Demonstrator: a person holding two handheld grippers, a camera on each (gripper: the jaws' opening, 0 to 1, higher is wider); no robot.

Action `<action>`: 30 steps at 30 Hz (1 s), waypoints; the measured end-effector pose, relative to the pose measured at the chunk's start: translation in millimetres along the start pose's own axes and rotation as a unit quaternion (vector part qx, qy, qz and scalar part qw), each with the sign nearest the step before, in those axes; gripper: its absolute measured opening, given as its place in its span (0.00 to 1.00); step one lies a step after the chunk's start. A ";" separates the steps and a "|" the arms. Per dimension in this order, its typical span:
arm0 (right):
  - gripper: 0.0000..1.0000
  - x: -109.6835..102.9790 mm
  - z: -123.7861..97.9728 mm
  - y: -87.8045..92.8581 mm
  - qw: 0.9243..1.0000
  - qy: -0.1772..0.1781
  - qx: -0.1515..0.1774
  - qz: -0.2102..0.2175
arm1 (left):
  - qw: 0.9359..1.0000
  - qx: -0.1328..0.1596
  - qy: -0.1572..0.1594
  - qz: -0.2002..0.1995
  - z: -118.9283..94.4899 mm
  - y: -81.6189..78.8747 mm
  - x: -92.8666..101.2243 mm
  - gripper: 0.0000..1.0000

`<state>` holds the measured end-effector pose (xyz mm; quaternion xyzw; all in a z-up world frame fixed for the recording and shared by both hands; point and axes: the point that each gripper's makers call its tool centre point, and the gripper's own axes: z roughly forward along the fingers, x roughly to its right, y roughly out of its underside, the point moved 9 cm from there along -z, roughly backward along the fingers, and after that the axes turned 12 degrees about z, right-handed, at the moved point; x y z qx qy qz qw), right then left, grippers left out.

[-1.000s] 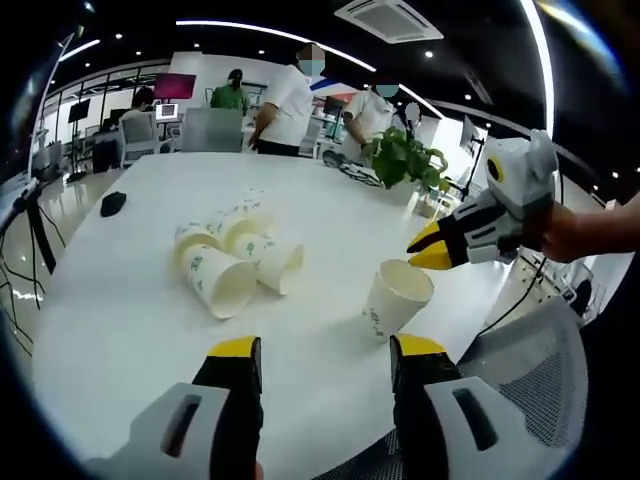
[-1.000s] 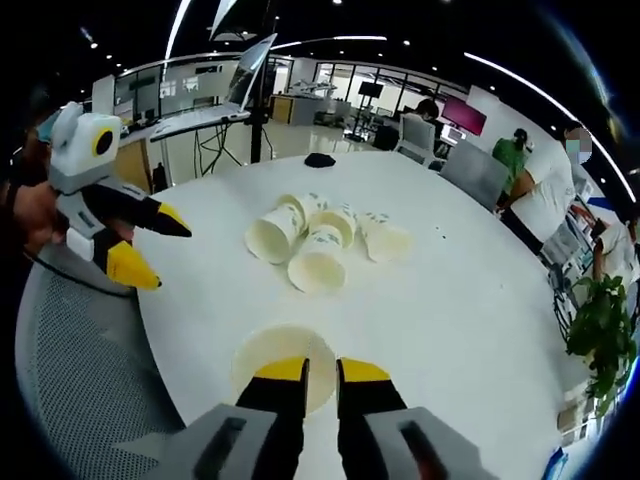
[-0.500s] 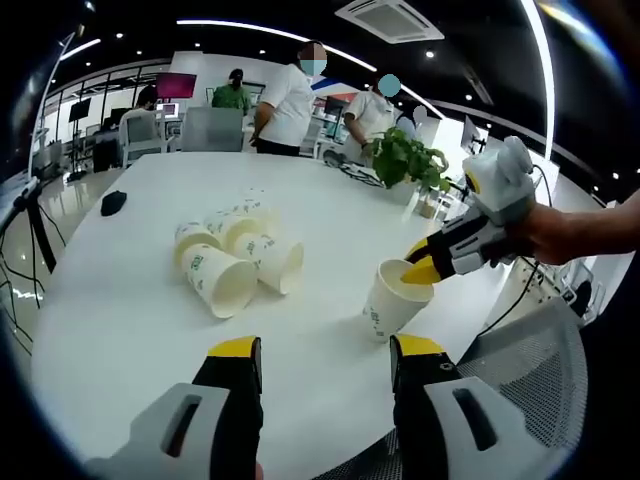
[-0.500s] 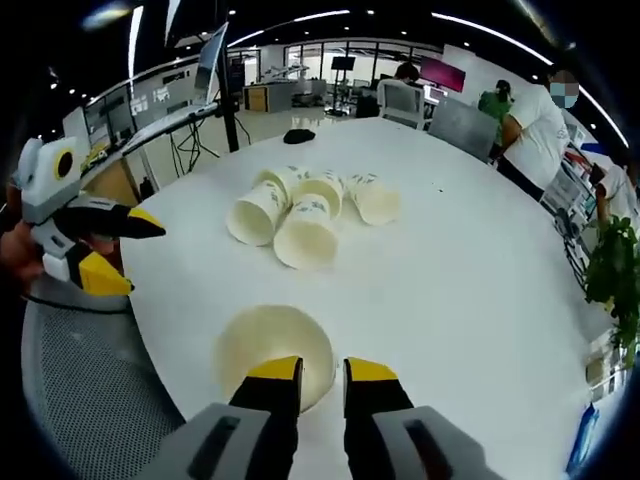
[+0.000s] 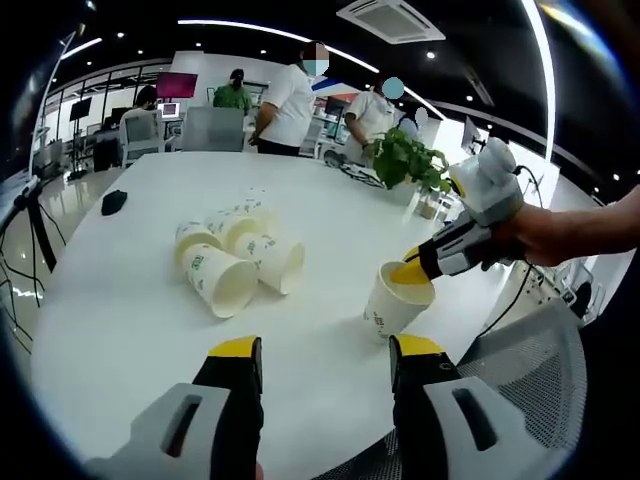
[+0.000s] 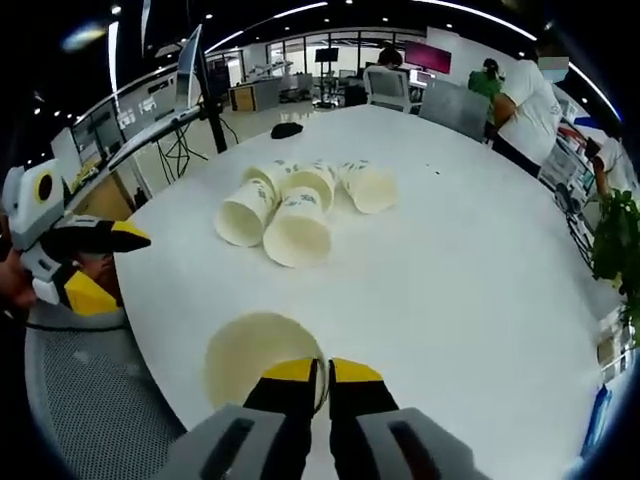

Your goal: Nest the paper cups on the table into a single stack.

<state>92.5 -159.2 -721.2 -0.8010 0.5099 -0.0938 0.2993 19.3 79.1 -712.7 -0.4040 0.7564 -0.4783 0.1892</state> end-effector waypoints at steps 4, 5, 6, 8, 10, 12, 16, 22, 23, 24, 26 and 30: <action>0.00 2.4 2.4 -5.9 1.000 0.003 0.006 0.007 | 1.000 0.000 0.000 0.000 0.5 0.8 -1.5 0.50; 0.00 2.5 3.7 -7.6 1.000 0.003 0.009 0.010 | 1.000 0.000 0.000 0.000 0.5 0.7 -1.4 0.50; 0.00 2.9 4.6 -9.0 1.000 0.003 0.010 0.011 | 1.000 0.000 0.000 0.000 0.5 0.6 -1.3 0.50; 0.00 3.4 6.8 -11.2 1.000 0.002 0.010 0.011 | 1.000 0.000 0.000 0.000 0.5 0.5 -1.2 0.50; 0.00 3.6 8.7 -13.3 1.000 -0.002 0.014 0.011 | 1.000 0.000 -0.001 0.000 0.4 0.5 -0.9 0.50; 0.01 -0.2 9.8 -17.1 0.999 -0.015 0.028 0.010 | 1.000 0.000 -0.001 0.001 0.3 0.0 0.2 0.50; 0.02 -2.2 13.5 -21.4 1.000 -0.013 0.027 0.007 | 1.000 0.000 -0.002 0.001 0.3 -0.1 -0.5 0.51; 0.07 -3.3 17.7 -21.5 1.000 -0.014 0.023 0.008 | 1.000 -0.001 -0.004 0.001 0.4 0.2 -1.7 0.51; 0.09 -3.1 18.4 -21.7 1.000 -0.014 0.024 0.006 | 1.000 -0.001 -0.004 0.002 0.5 0.5 -2.2 0.51; 0.10 -2.8 17.6 -22.1 1.000 -0.014 0.025 0.005 | 1.000 -0.001 -0.004 0.001 0.5 0.7 -2.5 0.51; 0.11 -1.6 15.2 -23.4 0.999 -0.016 0.029 0.002 | 1.000 -0.001 -0.005 0.001 0.5 0.7 -2.7 0.51; 0.13 2.4 10.8 -29.0 0.999 -0.023 0.041 -0.003 | 1.000 0.001 -0.008 -0.001 -0.6 -0.7 -2.3 0.52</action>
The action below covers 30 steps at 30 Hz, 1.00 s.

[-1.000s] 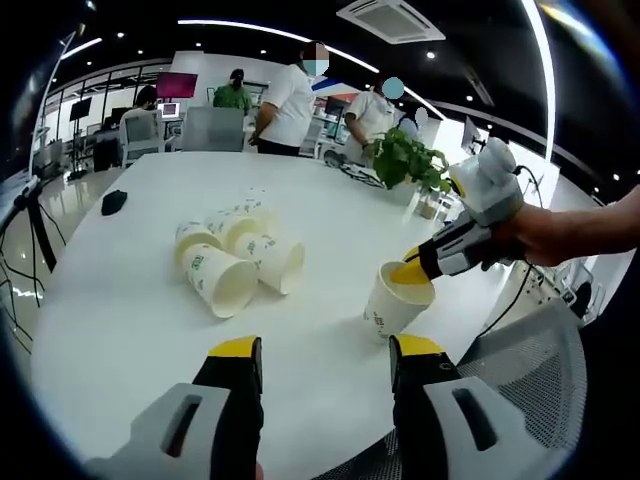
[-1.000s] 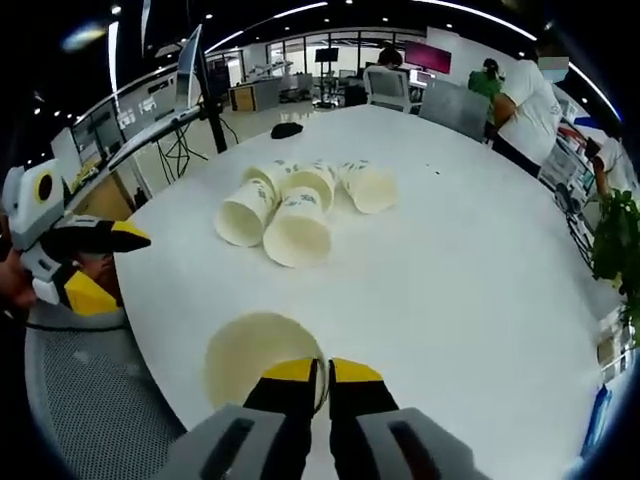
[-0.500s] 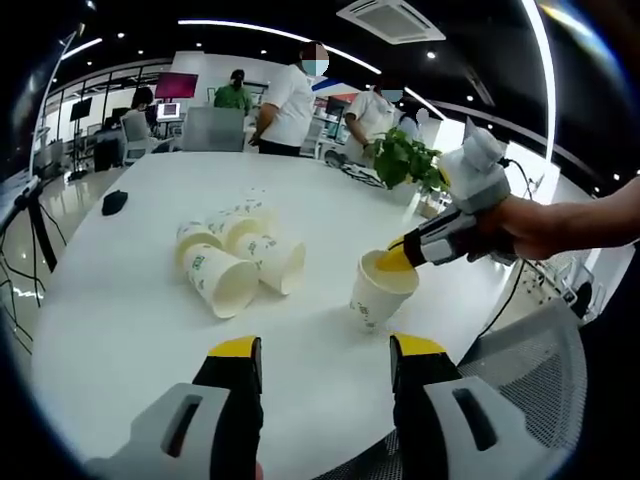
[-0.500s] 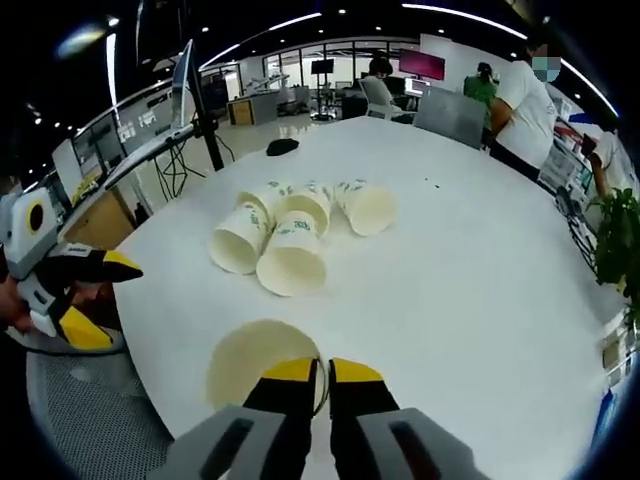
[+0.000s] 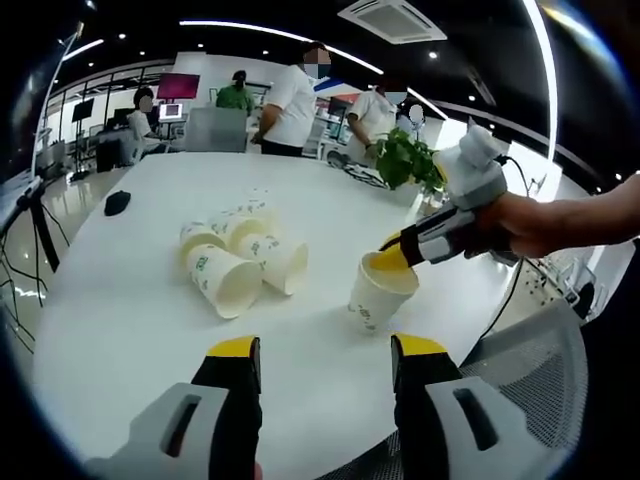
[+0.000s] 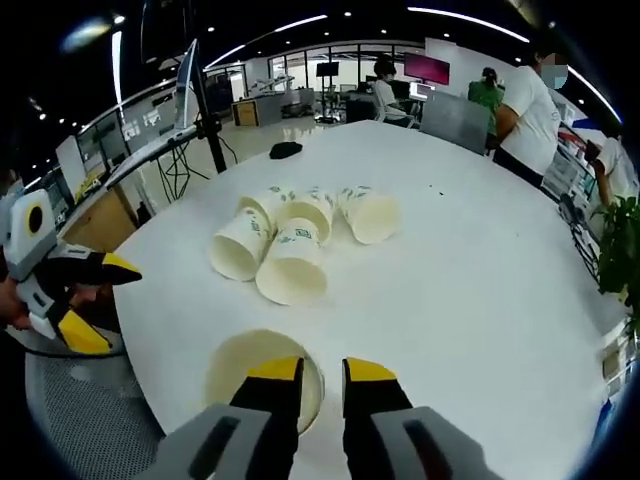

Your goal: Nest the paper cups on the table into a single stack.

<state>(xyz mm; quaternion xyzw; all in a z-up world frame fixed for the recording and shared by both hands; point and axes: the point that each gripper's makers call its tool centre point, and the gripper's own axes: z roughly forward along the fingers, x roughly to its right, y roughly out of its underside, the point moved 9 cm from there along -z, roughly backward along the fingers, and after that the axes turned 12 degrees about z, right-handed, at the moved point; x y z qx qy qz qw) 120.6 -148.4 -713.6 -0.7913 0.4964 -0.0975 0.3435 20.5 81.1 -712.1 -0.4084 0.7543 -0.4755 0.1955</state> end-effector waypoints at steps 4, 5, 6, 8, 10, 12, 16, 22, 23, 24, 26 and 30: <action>0.15 2.4 -3.6 -8.7 1.000 -0.006 0.017 -0.015 | 1.000 -0.001 0.000 0.002 0.1 -0.8 1.1 0.52; 0.17 2.5 -5.7 -11.5 0.999 -0.004 0.025 -0.027 | 1.000 -0.002 0.000 0.002 0.0 -0.8 1.2 0.51; 0.19 2.2 -5.3 -13.3 0.999 -0.006 0.029 -0.034 | 1.000 -0.002 0.001 0.001 -0.3 -1.4 1.8 0.51; 0.19 -0.7 -6.2 -19.4 0.998 -0.021 0.043 -0.035 | 1.000 -0.002 0.000 0.001 -0.6 -1.9 2.4 0.51; 0.19 -3.6 -5.2 -24.5 0.997 -0.035 0.054 -0.036 | 1.000 -0.002 0.000 0.000 -0.8 -2.1 2.5 0.51; 0.20 -4.9 1.5 -26.5 0.997 -0.036 0.057 -0.047 | 1.000 -0.002 0.000 0.001 -0.5 -1.5 1.7 0.51; 0.20 -6.7 11.6 -31.0 0.996 -0.030 0.050 -0.068 | 1.000 -0.003 0.000 0.000 0.1 -0.3 0.8 0.51; 0.20 -6.6 30.7 -33.4 0.994 -0.023 0.020 -0.101 | 1.000 -0.003 -0.001 -0.001 0.2 0.7 -0.5 0.51; 0.20 -6.8 33.5 -34.6 0.994 -0.025 0.023 -0.101 | 1.000 -0.003 -0.002 -0.001 0.1 0.6 -0.4 0.51; 0.20 -7.0 36.3 -35.9 0.994 -0.027 0.025 -0.100 | 1.000 -0.003 -0.002 -0.002 0.0 0.5 -0.3 0.51; 0.20 -8.3 39.9 -39.5 0.994 -0.028 0.025 -0.106 | 1.000 -0.003 -0.003 -0.002 0.1 0.6 -0.7 0.51; 0.20 -8.8 46.0 -46.0 0.994 -0.030 0.023 -0.107 | 1.000 -0.002 -0.006 -0.007 -0.3 0.7 -1.6 0.51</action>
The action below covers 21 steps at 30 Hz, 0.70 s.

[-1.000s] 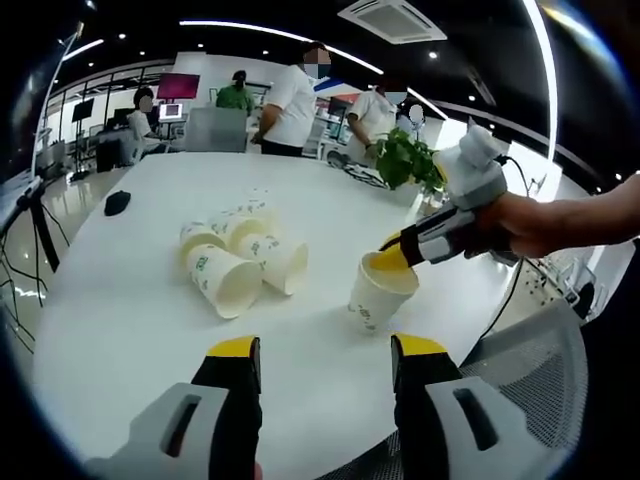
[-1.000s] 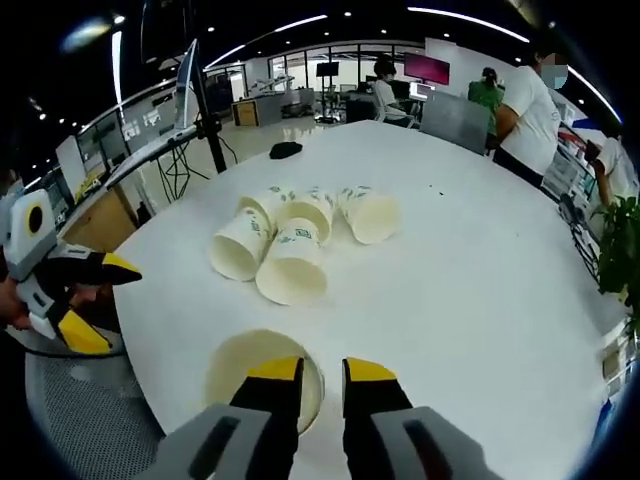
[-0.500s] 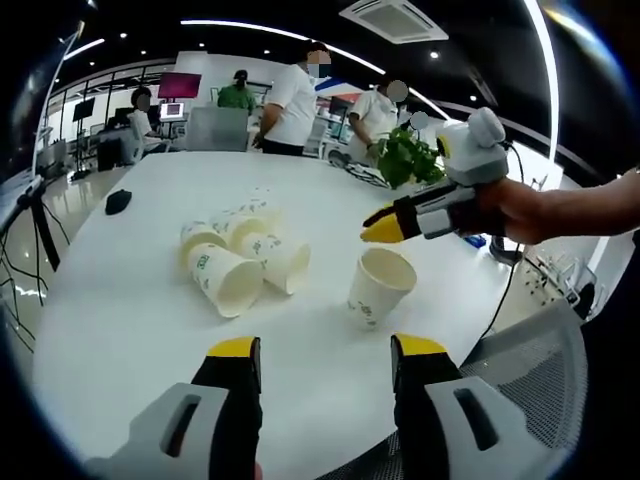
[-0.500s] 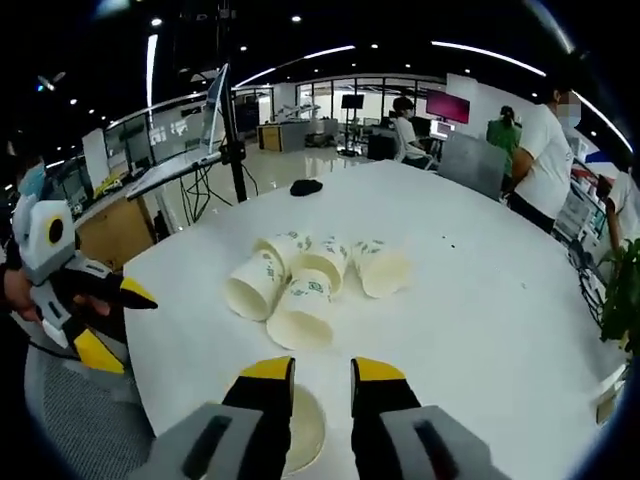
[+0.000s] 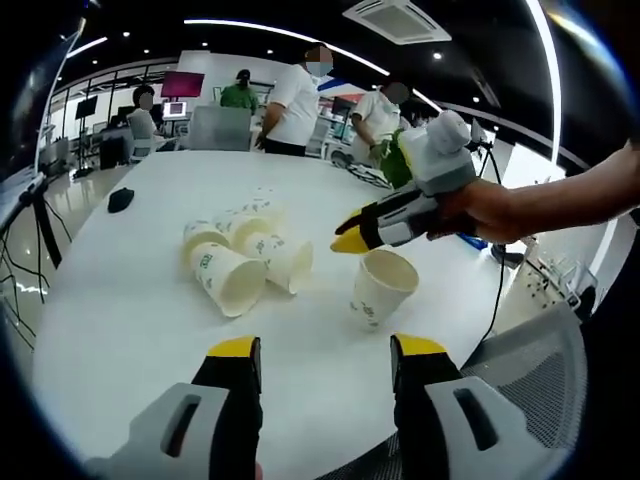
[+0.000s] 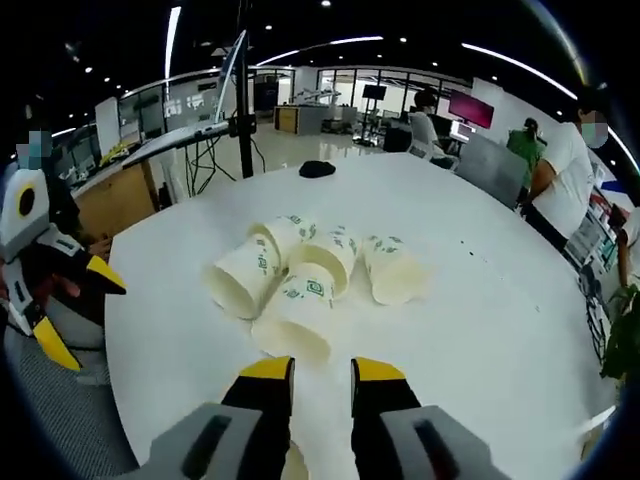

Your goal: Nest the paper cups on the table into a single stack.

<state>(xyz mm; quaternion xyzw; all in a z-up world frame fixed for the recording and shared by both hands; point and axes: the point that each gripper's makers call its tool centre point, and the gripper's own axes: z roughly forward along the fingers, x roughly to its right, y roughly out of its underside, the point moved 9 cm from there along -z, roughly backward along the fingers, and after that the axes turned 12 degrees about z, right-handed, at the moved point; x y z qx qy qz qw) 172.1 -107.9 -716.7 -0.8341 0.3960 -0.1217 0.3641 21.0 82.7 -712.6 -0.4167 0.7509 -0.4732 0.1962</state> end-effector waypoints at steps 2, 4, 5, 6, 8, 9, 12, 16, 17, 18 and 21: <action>0.20 1.6 7.2 -3.0 1.000 0.000 -0.003 -0.007 | 1.000 -0.001 -0.001 -0.001 -0.1 0.0 0.3 0.51; 0.20 3.0 9.4 -2.9 1.000 -0.001 -0.005 -0.010 | 1.000 -0.002 -0.001 -0.001 -0.3 -0.5 1.4 0.51; 0.20 4.0 10.6 -2.2 1.000 0.000 -0.007 -0.011 | 1.000 -0.002 -0.001 -0.002 -0.2 -0.3 1.4 0.51; 0.19 4.9 16.5 -4.3 1.000 0.000 -0.008 -0.014 | 1.000 -0.003 0.000 -0.002 0.1 0.3 0.8 0.51; 0.19 4.6 19.2 -4.9 1.000 -0.001 -0.011 -0.016 | 1.000 -0.004 0.000 -0.003 0.4 1.1 0.0 0.51; 0.19 3.6 20.6 -4.8 1.000 -0.003 -0.012 -0.017 | 1.000 -0.005 0.000 -0.003 0.5 1.1 0.0 0.51; 0.16 5.4 29.2 -4.5 1.000 0.000 -0.017 -0.024 | 1.000 -0.008 0.001 -0.005 1.2 2.4 -0.8 0.51; 0.13 4.2 34.1 -3.6 0.999 -0.005 -0.028 -0.019 | 1.000 -0.009 0.000 -0.007 1.7 3.6 -2.3 0.50; 0.12 3.6 35.9 -4.1 0.999 -0.005 -0.027 -0.022 | 1.000 -0.009 -0.001 -0.008 1.8 4.0 -3.3 0.50; 0.11 3.3 36.6 -4.4 0.999 -0.006 -0.027 -0.025 | 1.000 -0.009 -0.002 -0.008 1.8 4.0 -3.6 0.50; 0.08 3.5 39.4 -4.8 0.999 -0.009 -0.025 -0.024 | 1.000 -0.009 -0.006 -0.012 1.8 4.8 -5.7 0.50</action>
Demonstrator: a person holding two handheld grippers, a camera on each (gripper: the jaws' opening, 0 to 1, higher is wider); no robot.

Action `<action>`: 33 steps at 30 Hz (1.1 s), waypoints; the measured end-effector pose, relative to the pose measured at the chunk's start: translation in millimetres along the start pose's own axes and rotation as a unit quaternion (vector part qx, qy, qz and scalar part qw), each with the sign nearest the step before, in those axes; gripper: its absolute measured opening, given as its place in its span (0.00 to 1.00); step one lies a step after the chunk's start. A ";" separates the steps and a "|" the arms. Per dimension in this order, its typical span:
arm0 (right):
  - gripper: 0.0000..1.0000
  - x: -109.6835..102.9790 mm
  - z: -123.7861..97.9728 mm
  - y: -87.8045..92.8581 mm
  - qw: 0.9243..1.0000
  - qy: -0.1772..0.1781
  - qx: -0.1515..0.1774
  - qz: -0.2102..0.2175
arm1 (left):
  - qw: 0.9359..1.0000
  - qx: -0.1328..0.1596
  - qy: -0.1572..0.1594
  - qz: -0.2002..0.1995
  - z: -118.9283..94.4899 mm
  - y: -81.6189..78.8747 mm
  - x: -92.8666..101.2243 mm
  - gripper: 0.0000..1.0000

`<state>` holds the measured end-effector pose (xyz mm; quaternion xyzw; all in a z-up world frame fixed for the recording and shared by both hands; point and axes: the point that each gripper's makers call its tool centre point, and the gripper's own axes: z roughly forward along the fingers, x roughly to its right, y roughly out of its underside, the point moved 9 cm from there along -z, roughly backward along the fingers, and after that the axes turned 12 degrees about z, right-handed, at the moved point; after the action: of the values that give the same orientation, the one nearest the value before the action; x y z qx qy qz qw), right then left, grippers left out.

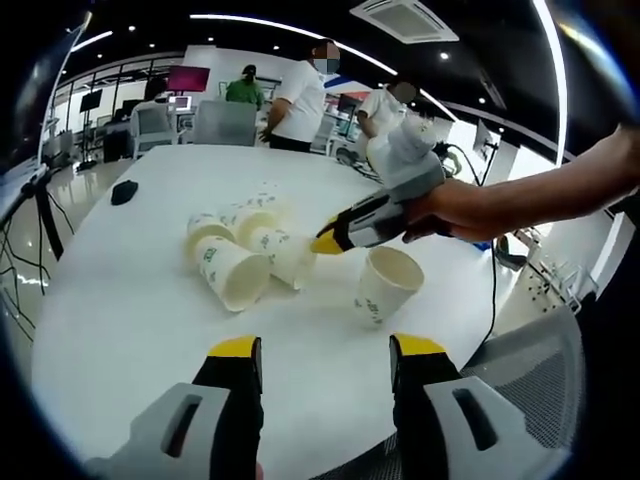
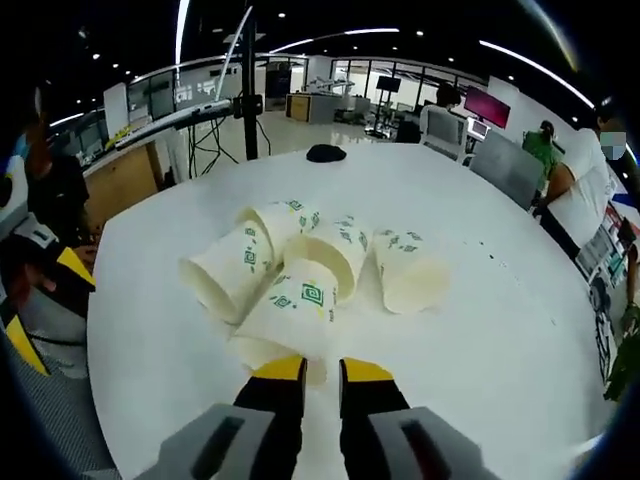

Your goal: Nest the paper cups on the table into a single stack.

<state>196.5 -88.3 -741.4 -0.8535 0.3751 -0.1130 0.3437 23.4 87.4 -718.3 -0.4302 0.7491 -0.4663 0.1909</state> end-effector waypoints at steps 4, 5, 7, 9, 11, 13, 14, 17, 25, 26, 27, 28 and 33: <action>0.05 3.3 6.9 0.6 1.000 -0.002 0.002 0.003 | 1.000 -0.002 -0.001 -0.002 0.1 0.3 0.3 0.50; 0.05 2.6 6.4 0.5 1.000 -0.002 0.002 0.003 | 1.000 -0.003 0.000 -0.001 0.1 0.4 0.6 0.50; 0.02 1.5 5.6 0.9 1.000 -0.005 0.001 0.003 | 1.000 -0.004 0.000 -0.001 0.3 0.7 0.8 0.50; 0.00 1.2 4.5 0.9 1.000 -0.007 0.003 0.004 | 1.000 -0.005 0.000 -0.001 0.3 1.0 0.8 0.50; 0.00 0.6 3.9 0.3 1.000 -0.009 0.004 0.002 | 1.000 -0.005 -0.001 -0.002 0.3 1.2 0.6 0.50; 0.00 -0.6 0.6 0.5 1.000 -0.009 0.004 -0.005 | 1.000 -0.005 -0.001 -0.002 0.0 0.7 1.4 0.50; 0.00 -0.8 -0.8 0.6 1.000 -0.010 0.005 -0.008 | 1.000 -0.006 -0.001 -0.002 -0.1 0.3 1.9 0.50; 0.00 0.2 -4.3 1.7 1.000 -0.011 0.005 -0.022 | 1.000 -0.006 -0.001 -0.002 -0.8 -0.9 3.4 0.50; 0.00 6.4 -23.6 -3.5 0.999 -0.001 0.024 -0.022 | 1.000 -0.002 -0.006 0.001 -1.2 -1.3 1.8 0.51; 0.00 8.5 -25.7 -4.0 0.999 0.003 0.028 -0.019 | 1.000 0.000 -0.006 0.001 -1.4 -1.4 1.5 0.51; 0.00 11.9 -23.3 -3.4 0.999 0.005 0.030 -0.018 | 1.000 0.000 -0.007 0.001 -1.5 -1.4 1.3 0.51; 0.00 14.2 -24.2 -3.8 0.999 0.007 0.033 -0.015 | 1.000 0.000 -0.007 0.002 -1.4 -1.2 0.5 0.51; 0.00 17.0 -34.6 -7.0 0.999 0.016 0.048 -0.005 | 1.000 0.002 -0.005 0.009 -0.9 -1.7 1.2 0.51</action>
<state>196.6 -114.5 -712.2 -0.8359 0.3701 -0.1463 0.3779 22.9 86.6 -716.2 -0.4254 0.7511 -0.4637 0.1997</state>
